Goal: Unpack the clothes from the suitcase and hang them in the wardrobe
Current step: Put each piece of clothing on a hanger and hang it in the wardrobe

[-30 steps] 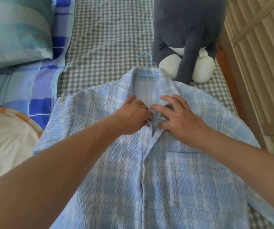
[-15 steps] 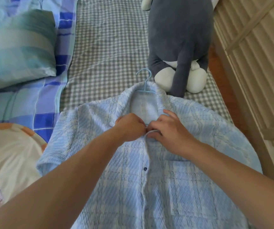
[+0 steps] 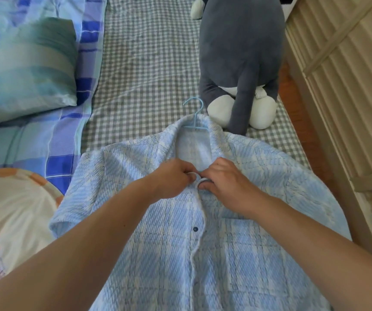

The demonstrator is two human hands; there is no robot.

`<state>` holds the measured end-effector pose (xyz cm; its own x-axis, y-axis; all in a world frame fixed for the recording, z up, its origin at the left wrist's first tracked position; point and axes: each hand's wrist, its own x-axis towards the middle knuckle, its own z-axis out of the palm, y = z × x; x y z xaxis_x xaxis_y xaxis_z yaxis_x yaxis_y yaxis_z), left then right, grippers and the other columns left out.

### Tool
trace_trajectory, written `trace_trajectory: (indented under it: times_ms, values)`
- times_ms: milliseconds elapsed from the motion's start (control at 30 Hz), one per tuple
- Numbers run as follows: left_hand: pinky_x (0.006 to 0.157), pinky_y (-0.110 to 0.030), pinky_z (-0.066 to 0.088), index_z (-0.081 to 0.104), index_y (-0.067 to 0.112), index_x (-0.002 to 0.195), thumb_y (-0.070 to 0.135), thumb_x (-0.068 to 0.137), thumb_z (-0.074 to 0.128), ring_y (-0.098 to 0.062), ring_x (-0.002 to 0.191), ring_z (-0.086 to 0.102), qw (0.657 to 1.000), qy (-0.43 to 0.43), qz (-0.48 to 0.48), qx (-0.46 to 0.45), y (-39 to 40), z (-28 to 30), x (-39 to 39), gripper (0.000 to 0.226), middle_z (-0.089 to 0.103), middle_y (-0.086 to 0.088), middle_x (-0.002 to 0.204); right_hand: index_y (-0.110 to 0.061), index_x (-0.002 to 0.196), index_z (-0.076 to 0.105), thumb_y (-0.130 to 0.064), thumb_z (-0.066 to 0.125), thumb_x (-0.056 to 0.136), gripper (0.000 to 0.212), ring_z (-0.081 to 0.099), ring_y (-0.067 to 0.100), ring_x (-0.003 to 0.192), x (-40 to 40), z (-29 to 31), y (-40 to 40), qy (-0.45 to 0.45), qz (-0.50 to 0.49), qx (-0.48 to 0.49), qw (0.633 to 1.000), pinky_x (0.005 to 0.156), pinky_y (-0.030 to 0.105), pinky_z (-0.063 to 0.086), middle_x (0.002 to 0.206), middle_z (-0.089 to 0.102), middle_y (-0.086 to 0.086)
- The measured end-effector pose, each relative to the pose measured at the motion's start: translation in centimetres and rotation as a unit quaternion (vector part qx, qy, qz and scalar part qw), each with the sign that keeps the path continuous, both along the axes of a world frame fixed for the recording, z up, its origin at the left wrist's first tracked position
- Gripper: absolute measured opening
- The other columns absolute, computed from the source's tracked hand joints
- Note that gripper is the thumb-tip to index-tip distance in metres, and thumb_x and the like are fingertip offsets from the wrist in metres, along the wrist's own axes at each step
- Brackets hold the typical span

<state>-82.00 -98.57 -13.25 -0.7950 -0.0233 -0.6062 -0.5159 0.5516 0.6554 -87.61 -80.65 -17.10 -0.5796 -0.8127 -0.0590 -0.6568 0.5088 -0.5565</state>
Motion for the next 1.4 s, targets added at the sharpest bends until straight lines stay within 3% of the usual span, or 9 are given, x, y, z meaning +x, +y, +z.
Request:
trace_trajectory:
  times_ms: [500,600,700,833,933,1100,1233,1333,1400]
  values:
    - [0.044,-0.019,0.036,0.051,0.018,0.098,0.007,0.098,0.059,-0.002,0.041,0.041,0.994,0.075,0.063,0.049,0.7,-1.7,0.9,0.013,0.058,0.000,0.075,-0.018,0.090,0.072,-0.040,0.069,0.089,0.022,0.041,0.008,0.085,-0.1,-1.1,0.2,0.014,0.006,-0.018,1.000,0.091,0.029,0.029,0.076,0.056,-0.017]
    - [0.082,-0.039,0.051,0.049,0.024,0.094,0.006,0.096,0.058,-0.002,0.055,0.048,0.996,0.085,0.007,0.023,0.7,-2.8,1.2,0.020,0.064,0.003,0.078,-0.022,0.084,0.072,-0.046,0.069,0.087,0.024,0.042,0.009,0.085,-0.3,-1.2,0.0,0.017,0.035,0.031,0.999,0.095,0.030,0.030,0.068,0.049,-0.020]
    - [0.121,-0.054,0.021,0.049,0.029,0.108,0.008,0.093,0.061,0.005,0.086,0.059,0.988,0.120,-0.092,-0.038,0.2,-3.5,1.7,0.029,0.069,0.010,0.091,-0.023,0.094,0.072,-0.051,0.067,0.086,0.029,0.045,0.012,0.091,-0.2,-1.0,0.4,0.041,0.061,0.062,0.995,0.100,0.034,0.034,0.077,0.056,-0.017]
    - [0.125,-0.051,-0.002,0.037,0.036,0.145,0.008,0.087,0.062,-0.016,0.145,0.032,0.884,0.195,-0.300,-0.301,-3.3,-3.5,0.7,0.069,0.053,0.012,0.140,-0.021,0.106,0.071,-0.015,0.081,0.078,0.030,0.043,0.026,0.125,-2.8,-1.2,3.6,0.149,0.069,0.108,0.980,0.112,0.049,0.029,0.120,0.060,-0.002]
    - [0.125,-0.053,0.000,0.046,0.039,0.142,0.028,0.098,0.058,-0.021,0.155,0.011,0.838,0.182,-0.351,-0.377,-7.1,-3.0,-0.8,0.047,0.038,0.015,0.156,-0.019,0.095,0.073,0.003,0.078,0.075,0.030,0.037,0.038,0.136,-5.0,-0.5,4.8,0.192,0.065,0.107,0.973,0.112,0.054,0.027,0.134,0.059,0.006]
    - [0.125,-0.048,0.002,0.042,0.037,0.148,0.051,0.094,0.060,-0.023,0.156,0.010,0.801,0.248,-0.422,-0.346,-8.6,-3.1,-2.9,0.058,0.033,0.013,0.161,-0.018,0.091,0.076,-0.016,0.073,0.084,0.008,0.044,0.040,0.134,-6.9,1.2,4.0,0.191,0.085,0.044,0.977,0.107,0.057,0.036,0.128,0.067,0.002]
    - [0.125,-0.047,0.000,0.052,0.040,0.141,0.054,0.097,0.054,-0.020,0.156,0.013,0.760,0.217,-0.498,-0.356,-8.0,-3.5,-3.5,0.046,0.041,0.016,0.157,-0.016,0.096,0.075,-0.029,0.055,0.094,0.024,0.048,0.035,0.134,-7.2,1.2,3.5,0.155,0.086,-0.004,0.984,0.102,0.054,0.043,0.119,0.071,-0.005]
    - [0.121,-0.037,0.021,0.067,0.028,0.109,0.040,0.105,0.047,-0.002,0.115,0.060,0.885,0.204,-0.342,-0.242,-6.8,-2.2,-4.1,0.023,0.071,0.012,0.104,-0.012,0.103,0.073,-0.016,0.067,0.094,0.012,0.049,0.030,0.134,-6.9,1.2,2.7,0.140,0.107,0.008,0.984,0.108,0.047,0.041,0.111,0.073,-0.003]
    - [0.080,-0.023,0.046,0.062,0.022,0.084,0.034,0.105,0.052,0.004,0.060,0.054,0.969,0.165,-0.146,-0.109,-5.7,-0.6,-4.9,0.026,0.058,0.010,0.068,-0.013,0.096,0.071,-0.017,0.063,0.095,0.009,0.057,0.026,0.118,-6.7,1.5,2.0,0.127,0.121,0.013,0.984,0.099,0.045,0.046,0.098,0.071,0.001]
